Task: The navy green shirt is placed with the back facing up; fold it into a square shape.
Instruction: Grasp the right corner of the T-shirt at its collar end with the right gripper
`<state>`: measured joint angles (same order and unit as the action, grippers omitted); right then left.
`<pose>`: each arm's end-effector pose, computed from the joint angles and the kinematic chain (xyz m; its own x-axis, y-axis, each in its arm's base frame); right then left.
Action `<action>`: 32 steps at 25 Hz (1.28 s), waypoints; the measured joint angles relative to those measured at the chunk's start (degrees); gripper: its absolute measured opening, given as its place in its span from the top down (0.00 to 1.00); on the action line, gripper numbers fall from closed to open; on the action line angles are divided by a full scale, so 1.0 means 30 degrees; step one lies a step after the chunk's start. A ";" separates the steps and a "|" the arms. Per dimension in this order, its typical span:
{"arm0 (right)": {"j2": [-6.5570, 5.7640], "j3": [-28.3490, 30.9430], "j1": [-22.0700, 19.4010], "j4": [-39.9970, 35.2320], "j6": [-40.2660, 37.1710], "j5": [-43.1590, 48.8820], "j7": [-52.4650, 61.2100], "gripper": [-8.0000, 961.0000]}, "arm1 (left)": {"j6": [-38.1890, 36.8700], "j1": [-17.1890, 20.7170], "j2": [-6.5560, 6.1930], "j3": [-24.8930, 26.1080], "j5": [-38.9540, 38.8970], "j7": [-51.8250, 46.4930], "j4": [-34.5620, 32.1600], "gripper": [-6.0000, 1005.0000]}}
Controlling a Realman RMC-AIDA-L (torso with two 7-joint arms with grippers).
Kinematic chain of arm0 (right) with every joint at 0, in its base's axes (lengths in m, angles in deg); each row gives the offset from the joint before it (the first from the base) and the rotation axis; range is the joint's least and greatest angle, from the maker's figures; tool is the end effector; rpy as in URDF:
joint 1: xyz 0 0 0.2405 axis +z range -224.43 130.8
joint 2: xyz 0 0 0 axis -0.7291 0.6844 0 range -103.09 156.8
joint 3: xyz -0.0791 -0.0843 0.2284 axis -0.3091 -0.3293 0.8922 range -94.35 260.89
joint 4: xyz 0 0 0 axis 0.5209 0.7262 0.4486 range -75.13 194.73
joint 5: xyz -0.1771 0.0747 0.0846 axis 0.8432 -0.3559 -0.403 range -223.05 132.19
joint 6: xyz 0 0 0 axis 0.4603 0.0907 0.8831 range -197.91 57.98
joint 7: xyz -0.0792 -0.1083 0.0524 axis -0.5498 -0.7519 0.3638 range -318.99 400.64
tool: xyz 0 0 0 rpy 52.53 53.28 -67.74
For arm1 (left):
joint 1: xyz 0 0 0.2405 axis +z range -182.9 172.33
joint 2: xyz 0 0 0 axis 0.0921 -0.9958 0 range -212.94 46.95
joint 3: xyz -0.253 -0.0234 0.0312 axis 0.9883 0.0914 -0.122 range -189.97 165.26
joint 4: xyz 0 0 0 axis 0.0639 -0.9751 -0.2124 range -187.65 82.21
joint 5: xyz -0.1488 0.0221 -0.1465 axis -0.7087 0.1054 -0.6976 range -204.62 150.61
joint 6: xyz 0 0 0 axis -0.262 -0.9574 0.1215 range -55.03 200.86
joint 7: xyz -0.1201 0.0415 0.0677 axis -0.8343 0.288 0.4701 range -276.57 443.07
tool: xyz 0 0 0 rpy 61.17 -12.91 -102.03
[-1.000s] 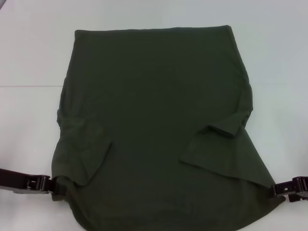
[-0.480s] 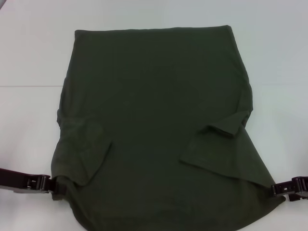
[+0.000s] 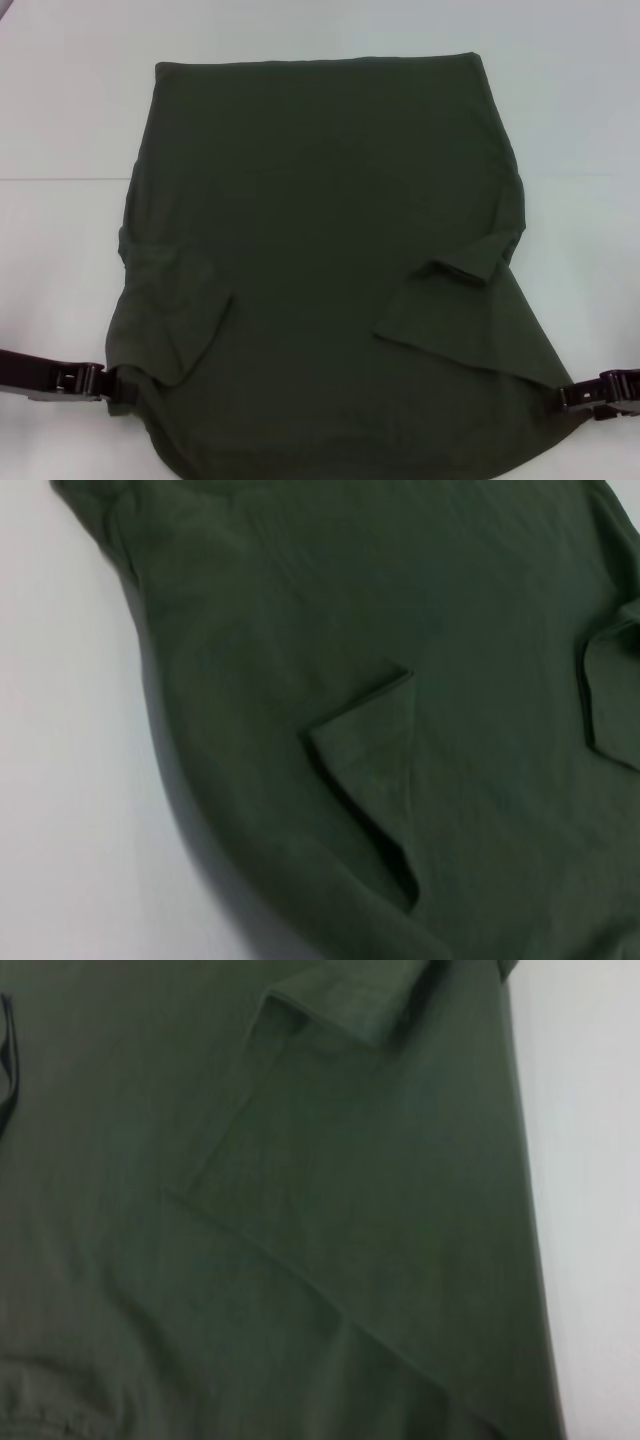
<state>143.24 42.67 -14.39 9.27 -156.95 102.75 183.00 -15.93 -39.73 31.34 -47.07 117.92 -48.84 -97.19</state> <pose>0.3144 0.3374 0.0405 0.2089 -0.9615 -0.1784 -0.9552 -0.1616 -0.2480 -0.3113 0.3408 0.0442 0.2991 0.9322 0.2036 0.9502 -0.2714 -0.1532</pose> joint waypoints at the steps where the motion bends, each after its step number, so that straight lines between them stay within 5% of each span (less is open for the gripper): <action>1: 0.0009 0.0000 0.0006 0.0000 0.0030 0.0000 -0.0008 0.08 | -0.0001 0.0000 0.0000 0.0001 0.0000 0.0001 0.0000 0.97; 32: 0.0490 -0.0304 0.1119 0.0904 0.0174 -0.0073 -0.0246 0.12 | 0.0028 -0.0001 0.0089 0.0001 0.0001 -0.0001 0.0000 0.97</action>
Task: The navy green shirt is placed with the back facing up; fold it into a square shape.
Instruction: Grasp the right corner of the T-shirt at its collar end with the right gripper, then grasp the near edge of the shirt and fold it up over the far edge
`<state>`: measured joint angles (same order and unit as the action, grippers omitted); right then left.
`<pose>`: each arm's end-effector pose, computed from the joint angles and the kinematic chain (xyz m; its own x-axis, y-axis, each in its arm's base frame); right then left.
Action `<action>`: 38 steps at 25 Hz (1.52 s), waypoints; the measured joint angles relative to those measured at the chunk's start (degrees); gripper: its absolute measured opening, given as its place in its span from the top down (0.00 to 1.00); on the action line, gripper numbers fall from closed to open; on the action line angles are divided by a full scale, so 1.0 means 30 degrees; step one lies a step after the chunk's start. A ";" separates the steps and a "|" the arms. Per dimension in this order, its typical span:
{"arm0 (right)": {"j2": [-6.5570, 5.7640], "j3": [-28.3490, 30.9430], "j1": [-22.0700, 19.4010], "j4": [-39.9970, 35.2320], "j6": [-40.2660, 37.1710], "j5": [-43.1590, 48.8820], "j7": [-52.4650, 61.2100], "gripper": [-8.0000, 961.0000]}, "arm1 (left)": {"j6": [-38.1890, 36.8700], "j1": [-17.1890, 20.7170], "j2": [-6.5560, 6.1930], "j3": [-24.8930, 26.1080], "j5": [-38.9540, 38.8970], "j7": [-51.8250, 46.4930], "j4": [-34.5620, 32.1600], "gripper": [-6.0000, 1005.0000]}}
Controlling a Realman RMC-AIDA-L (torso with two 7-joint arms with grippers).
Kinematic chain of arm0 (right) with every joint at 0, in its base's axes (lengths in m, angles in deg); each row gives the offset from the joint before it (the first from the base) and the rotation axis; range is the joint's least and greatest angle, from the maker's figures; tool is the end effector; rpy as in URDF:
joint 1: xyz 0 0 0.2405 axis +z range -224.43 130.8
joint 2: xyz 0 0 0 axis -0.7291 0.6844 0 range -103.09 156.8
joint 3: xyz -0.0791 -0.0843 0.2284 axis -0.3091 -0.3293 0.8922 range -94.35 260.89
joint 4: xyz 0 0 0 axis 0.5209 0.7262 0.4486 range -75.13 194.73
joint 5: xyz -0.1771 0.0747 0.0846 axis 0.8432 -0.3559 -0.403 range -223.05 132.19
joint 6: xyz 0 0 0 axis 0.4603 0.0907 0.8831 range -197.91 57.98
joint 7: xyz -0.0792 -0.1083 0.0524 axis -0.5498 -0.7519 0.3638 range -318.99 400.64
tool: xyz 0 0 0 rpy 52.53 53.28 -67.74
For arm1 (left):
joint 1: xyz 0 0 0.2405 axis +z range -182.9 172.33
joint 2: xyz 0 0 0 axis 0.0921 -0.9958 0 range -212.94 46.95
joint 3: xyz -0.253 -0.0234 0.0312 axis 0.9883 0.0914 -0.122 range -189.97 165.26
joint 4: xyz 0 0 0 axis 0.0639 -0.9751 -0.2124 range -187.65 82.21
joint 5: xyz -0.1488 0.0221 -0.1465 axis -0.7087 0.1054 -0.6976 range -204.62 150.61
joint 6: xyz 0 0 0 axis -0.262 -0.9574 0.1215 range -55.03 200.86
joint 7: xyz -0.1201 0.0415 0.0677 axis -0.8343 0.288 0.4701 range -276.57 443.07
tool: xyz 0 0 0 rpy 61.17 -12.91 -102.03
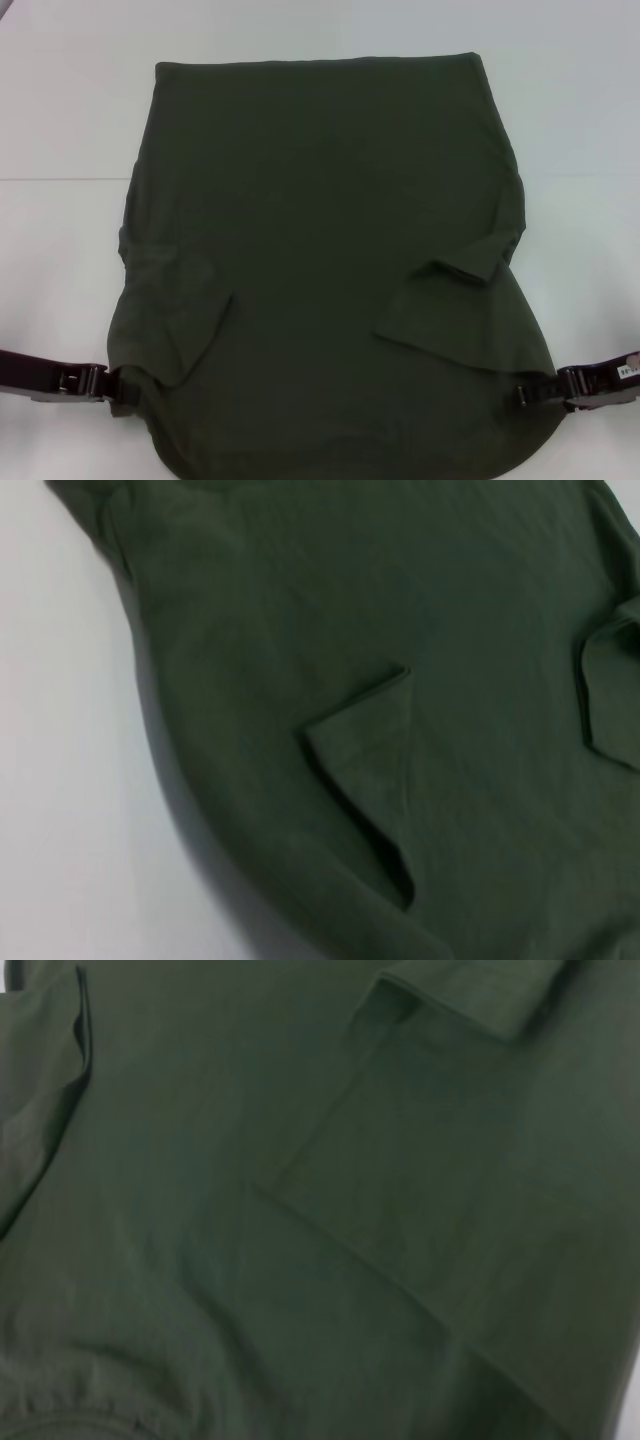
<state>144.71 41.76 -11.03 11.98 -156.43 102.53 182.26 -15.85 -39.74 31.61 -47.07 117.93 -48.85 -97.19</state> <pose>0.2929 0.3471 0.0185 0.2540 -0.9574 -0.1372 -0.9524 -0.2229 -0.2081 -0.3106 0.3405 0.0421 0.2984 0.9326 0.2031 0.9507 -0.2715 -0.1499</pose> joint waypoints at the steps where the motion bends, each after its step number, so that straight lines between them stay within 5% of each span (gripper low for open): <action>1: 0.0002 -0.0009 0.0040 0.0031 0.0033 0.0021 -0.0001 0.12 | -0.0001 0.0001 0.0001 0.0001 0.0000 0.0000 0.0000 0.97; 15: 0.0000 -0.0394 0.0096 0.0064 0.0103 0.0075 0.0012 0.13 | -0.0024 0.0000 0.0000 0.0321 0.0000 0.0026 0.0000 0.97; 31: 0.0001 -0.1000 0.0068 -0.0074 0.0177 0.0074 0.0139 0.63 | -0.0064 0.0000 0.0001 0.0470 0.0000 0.0088 -0.0001 0.97; 34: 0.0000 -0.1090 0.0085 -0.0091 0.0180 0.0073 0.0119 0.85 | -0.0047 0.0000 0.0000 0.0469 0.0000 0.0088 -0.0001 0.97; 38: -0.0024 -0.1218 0.0112 -0.0109 0.0181 0.0074 0.0082 0.91 | -0.0038 0.0000 0.0018 0.0470 0.0000 0.0088 -0.0002 0.97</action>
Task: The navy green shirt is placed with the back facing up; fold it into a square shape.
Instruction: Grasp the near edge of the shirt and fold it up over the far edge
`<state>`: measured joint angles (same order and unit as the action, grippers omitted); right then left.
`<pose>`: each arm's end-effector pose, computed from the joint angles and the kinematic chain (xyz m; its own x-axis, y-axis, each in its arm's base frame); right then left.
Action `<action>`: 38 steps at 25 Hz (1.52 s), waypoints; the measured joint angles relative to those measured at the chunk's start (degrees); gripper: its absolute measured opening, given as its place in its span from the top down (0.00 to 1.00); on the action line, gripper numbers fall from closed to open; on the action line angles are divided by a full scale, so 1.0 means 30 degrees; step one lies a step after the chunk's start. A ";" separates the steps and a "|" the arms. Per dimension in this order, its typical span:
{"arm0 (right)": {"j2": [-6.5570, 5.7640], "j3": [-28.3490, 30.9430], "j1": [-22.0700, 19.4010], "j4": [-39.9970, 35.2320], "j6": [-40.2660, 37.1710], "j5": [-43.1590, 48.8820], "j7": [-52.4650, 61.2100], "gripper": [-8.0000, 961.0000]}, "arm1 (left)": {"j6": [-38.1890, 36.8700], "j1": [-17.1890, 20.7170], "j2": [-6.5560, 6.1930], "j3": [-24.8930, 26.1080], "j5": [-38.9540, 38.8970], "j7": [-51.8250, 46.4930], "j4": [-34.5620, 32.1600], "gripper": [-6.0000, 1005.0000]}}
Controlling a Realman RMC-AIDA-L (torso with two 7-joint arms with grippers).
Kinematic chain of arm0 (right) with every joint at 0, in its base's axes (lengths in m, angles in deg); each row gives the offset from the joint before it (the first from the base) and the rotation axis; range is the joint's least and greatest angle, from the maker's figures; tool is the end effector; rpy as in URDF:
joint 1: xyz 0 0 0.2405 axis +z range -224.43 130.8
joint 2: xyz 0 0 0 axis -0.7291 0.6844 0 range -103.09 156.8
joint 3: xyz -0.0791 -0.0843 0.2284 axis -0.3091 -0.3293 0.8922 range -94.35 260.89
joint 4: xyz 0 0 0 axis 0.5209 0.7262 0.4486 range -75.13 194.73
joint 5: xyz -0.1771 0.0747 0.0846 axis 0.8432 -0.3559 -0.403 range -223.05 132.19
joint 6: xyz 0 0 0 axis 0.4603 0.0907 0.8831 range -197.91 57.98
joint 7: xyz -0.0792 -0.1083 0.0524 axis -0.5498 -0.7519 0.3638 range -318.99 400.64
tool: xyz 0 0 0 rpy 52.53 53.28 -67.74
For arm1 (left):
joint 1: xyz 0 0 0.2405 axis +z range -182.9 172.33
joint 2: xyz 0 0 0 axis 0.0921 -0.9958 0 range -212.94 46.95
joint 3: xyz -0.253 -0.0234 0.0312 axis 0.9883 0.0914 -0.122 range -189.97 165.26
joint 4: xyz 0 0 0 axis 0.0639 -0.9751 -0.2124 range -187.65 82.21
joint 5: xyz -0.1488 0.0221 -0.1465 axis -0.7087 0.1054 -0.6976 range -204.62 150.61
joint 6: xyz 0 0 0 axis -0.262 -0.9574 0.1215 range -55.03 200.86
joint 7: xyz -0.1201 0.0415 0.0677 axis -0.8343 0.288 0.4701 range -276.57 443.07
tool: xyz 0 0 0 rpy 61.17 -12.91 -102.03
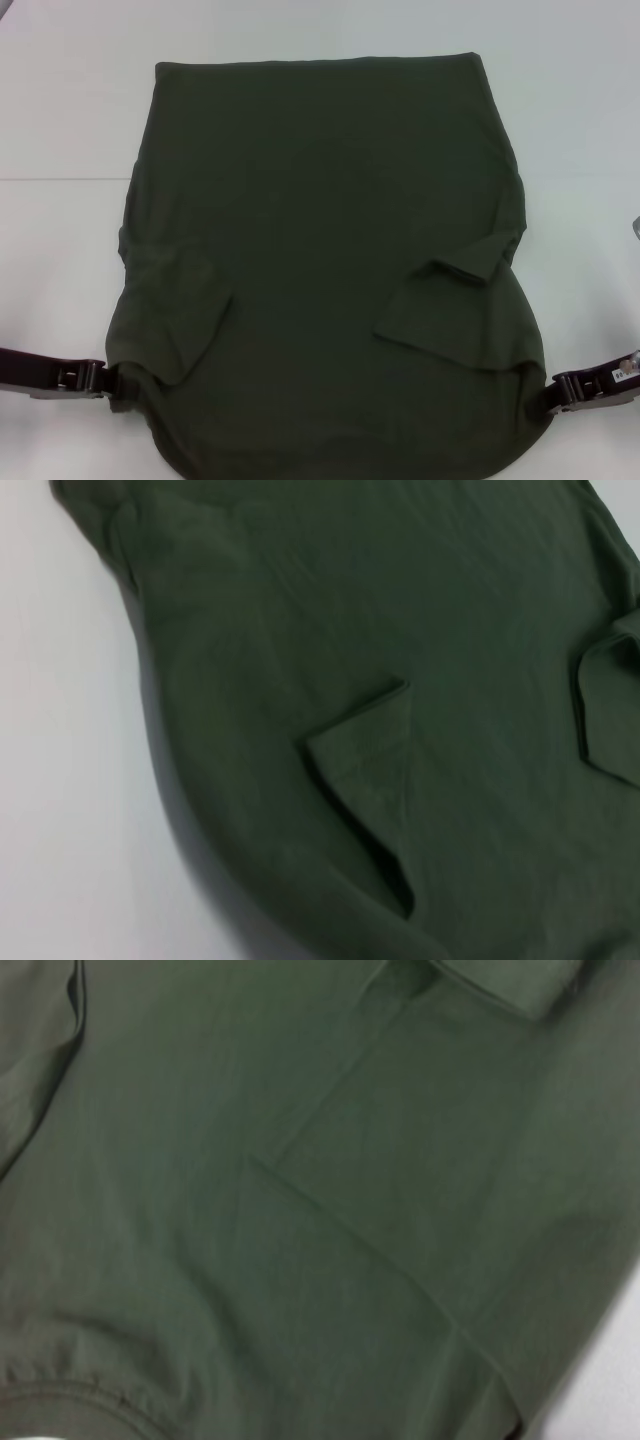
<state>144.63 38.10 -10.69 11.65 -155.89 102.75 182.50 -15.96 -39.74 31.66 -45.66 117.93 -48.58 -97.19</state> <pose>0.2887 0.3492 0.0143 0.2929 -0.9515 -0.0938 -0.9340 -0.2638 -0.2408 -0.3113 0.3406 0.0440 0.2904 0.9308 0.2219 0.9541 -0.2639 -0.1416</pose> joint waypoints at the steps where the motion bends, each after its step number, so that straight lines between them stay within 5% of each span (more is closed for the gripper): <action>1: -0.0004 -0.0004 0.0006 -0.0010 -0.0001 -0.0001 -0.0035 0.93 | 0.0002 0.0000 0.0002 -0.0002 0.0000 0.0000 0.0001 0.97; 16: -0.0699 0.0004 0.0045 -0.0065 -0.2427 -0.0027 -0.2001 0.93 | -0.0700 -0.0017 -0.0218 0.0024 0.0111 -0.0393 0.0166 0.97; 28: -0.1132 -0.1557 0.0052 0.0151 -0.6179 0.0001 -0.4814 0.93 | -0.5688 -0.0456 -0.2303 -0.0748 0.1518 -0.0490 0.2118 0.97; 38: -0.1171 -0.3843 0.0140 0.0459 -0.8303 0.0160 -0.7121 0.93 | -0.8766 -0.0534 -0.2214 -0.1615 0.3541 0.1211 0.2790 0.97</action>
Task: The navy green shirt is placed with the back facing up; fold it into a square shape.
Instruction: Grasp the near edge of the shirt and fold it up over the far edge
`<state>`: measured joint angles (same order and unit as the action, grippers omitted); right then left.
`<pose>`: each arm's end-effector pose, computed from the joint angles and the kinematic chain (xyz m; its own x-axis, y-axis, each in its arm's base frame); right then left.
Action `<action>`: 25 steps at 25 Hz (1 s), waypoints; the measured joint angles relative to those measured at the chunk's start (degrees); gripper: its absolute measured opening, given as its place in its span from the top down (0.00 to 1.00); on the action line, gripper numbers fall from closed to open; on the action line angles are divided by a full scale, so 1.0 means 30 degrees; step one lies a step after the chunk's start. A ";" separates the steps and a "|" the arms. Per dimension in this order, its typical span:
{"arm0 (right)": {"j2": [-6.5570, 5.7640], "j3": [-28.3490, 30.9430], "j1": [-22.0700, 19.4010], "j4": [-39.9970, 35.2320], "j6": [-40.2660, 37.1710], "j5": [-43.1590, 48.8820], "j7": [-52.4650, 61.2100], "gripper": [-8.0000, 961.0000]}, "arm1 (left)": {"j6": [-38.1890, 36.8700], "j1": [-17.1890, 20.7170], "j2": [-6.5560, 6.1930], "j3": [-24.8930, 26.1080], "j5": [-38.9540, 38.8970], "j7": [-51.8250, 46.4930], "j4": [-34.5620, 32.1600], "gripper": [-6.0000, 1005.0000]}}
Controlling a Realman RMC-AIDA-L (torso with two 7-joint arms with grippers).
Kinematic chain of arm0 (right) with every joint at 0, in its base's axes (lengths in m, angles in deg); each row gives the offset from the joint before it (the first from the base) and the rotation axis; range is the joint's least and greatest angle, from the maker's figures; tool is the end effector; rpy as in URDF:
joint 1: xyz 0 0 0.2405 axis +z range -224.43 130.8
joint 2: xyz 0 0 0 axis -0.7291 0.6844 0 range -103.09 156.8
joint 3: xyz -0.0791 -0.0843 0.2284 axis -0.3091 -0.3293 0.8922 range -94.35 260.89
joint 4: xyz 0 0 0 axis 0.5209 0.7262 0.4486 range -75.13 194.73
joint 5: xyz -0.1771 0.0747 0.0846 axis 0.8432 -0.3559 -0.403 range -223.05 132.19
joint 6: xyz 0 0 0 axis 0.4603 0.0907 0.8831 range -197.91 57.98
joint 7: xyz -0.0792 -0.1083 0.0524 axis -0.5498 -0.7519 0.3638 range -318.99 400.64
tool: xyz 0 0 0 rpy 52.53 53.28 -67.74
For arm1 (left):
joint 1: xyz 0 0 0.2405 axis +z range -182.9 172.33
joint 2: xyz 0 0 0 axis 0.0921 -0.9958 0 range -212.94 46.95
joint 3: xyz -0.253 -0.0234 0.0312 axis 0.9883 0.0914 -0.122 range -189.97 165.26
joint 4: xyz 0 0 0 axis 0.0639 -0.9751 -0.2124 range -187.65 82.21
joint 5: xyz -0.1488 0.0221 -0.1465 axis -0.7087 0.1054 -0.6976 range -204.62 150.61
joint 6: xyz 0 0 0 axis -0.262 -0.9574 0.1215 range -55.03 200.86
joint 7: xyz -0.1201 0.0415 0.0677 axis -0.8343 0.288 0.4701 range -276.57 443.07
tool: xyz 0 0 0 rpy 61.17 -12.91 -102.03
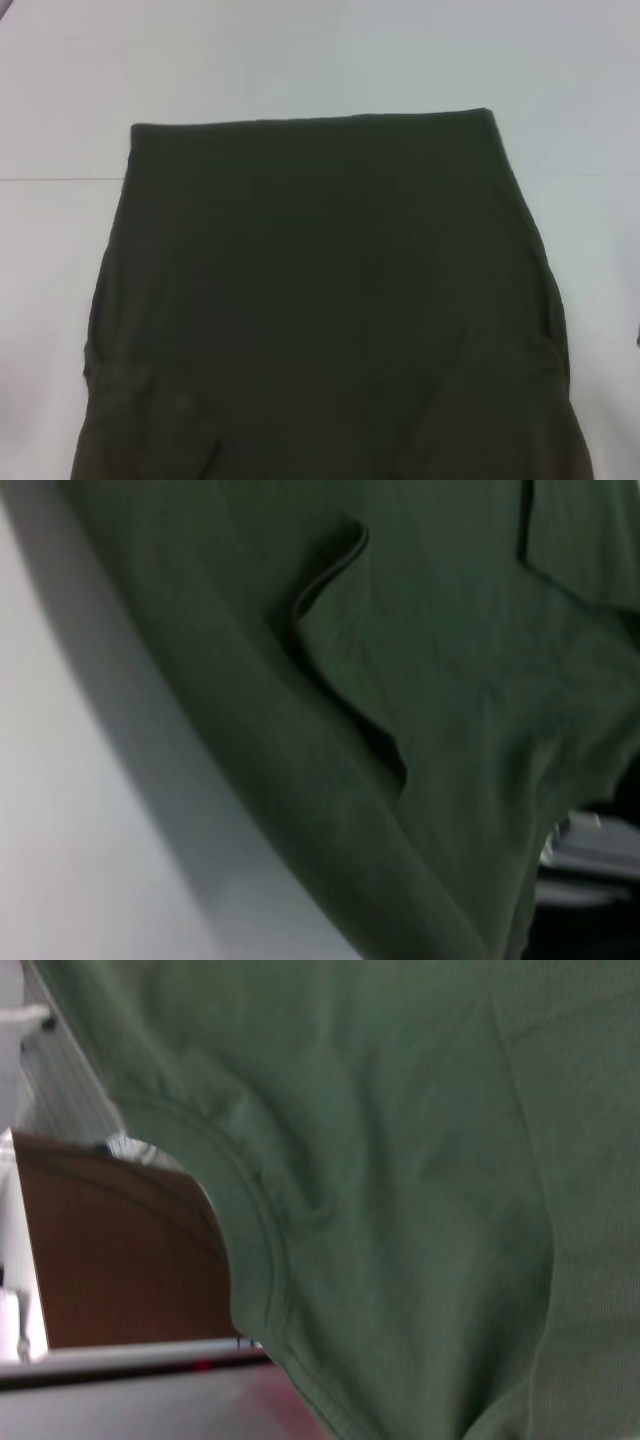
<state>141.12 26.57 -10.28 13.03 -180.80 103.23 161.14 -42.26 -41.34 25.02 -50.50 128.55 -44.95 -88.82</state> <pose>0.2747 0.2897 0.0213 0.5947 -0.6952 0.4038 -0.7762 -0.6273 0.0632 -0.3111 0.2725 0.0648 0.2666 0.9126 -0.3099 0.9633 -0.2625 0.0556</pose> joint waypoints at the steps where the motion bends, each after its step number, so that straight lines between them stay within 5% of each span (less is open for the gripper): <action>1: 0.0015 -0.0227 0.0018 0.0001 -0.0031 0.0160 -0.0031 0.93 | -0.0130 -0.0004 0.0047 -0.0198 0.0049 0.0142 0.0069 0.97; 14: 0.0231 0.0263 0.0102 0.0214 -0.0511 0.0451 -0.0670 0.93 | -0.0492 -0.0125 0.0320 -0.0683 -0.0049 0.0831 -0.0068 0.97; 25: -0.0619 0.7118 0.0307 0.0211 0.0641 -0.0409 -0.1176 0.93 | 0.1177 -0.0414 -0.0575 0.6090 -0.2825 0.1678 0.0012 0.97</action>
<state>139.26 47.93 -9.35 13.66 -178.87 102.01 157.61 -38.73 -42.58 23.29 -32.23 120.08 -39.92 -88.79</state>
